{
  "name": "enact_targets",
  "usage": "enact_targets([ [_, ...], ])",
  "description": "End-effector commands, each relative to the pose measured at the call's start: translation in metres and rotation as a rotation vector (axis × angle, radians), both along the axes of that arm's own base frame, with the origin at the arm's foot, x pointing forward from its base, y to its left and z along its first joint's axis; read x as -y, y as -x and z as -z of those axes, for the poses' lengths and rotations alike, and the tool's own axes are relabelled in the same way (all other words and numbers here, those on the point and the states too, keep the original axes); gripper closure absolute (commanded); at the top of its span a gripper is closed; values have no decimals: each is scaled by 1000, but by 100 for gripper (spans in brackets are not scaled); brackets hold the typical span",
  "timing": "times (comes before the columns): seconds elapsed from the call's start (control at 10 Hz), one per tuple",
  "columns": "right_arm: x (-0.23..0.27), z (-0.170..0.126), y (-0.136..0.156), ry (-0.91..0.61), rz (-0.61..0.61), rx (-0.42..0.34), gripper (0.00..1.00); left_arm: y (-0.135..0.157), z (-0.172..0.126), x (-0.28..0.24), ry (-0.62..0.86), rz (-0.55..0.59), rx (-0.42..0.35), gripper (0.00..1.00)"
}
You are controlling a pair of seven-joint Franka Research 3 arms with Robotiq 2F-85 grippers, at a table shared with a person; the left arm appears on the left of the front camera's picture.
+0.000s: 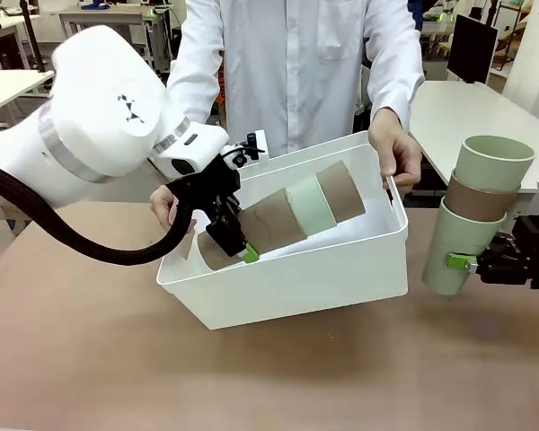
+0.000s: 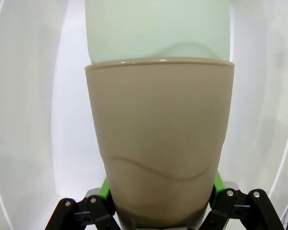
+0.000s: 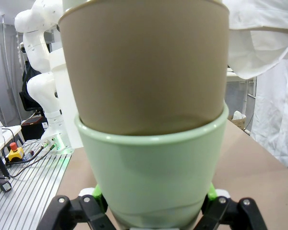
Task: Stack the cups and store them in the basket.
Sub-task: Place the stack of Reusable plastic cups into the Pantry Basket.
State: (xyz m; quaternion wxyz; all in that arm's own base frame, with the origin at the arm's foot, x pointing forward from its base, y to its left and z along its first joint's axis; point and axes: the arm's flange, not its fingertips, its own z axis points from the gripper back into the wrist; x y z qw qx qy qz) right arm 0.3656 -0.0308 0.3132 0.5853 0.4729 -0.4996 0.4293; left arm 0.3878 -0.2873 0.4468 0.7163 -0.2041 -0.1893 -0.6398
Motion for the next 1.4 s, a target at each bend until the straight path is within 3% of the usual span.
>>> enact_targets([
  [0.0, -1, -5, 0, 2, -2, 10, 14, -10, -1, 10, -14, -5, -11, 17],
  [0.6, -1, -5, 0, 2, -2, 10, 14, -17, 25, 24, -1, 41, -10, 17],
  [0.7, -1, -5, 0, 2, -2, 10, 14, -17, 25, 23, 10, 49, -29, 0],
  [0.8, -1, -5, 0, 2, -2, 10, 14, -16, 26, 22, 10, 54, -36, 0],
  [1.3, -1, -5, 0, 2, -2, 10, 14, -5, -1, 1, 40, 60, -80, 0],
])
